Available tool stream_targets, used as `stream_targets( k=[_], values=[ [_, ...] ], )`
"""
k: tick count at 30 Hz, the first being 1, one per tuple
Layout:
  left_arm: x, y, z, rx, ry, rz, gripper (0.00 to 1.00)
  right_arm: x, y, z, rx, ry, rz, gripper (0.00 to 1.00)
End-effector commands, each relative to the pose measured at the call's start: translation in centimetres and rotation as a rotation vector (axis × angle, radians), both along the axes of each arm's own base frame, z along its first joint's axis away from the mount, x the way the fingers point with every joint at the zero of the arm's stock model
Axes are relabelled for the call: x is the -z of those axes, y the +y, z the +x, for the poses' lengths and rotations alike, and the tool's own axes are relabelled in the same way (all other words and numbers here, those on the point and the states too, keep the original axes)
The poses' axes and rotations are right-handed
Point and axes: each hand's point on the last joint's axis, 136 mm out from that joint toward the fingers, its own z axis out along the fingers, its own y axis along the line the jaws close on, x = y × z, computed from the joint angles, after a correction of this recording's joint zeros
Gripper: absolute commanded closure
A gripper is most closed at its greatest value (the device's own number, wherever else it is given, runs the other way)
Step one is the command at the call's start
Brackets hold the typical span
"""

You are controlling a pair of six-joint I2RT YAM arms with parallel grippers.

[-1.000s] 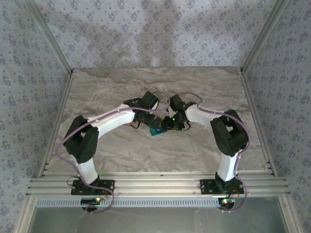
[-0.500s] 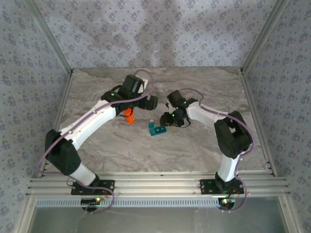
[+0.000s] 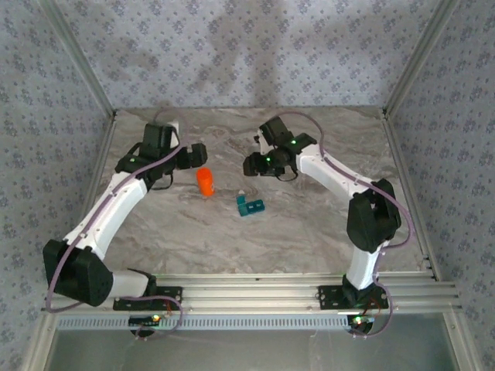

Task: Sort the pills into containers

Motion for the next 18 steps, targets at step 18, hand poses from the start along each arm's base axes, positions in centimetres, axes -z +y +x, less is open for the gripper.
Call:
stream_targets(
  k=[18],
  values=[
    [5.5,8.8,-2.3,-0.309,0.119,-0.128,0.01,0.2,10.1,1.3,-0.275,-0.203,-0.111,0.32]
  ],
)
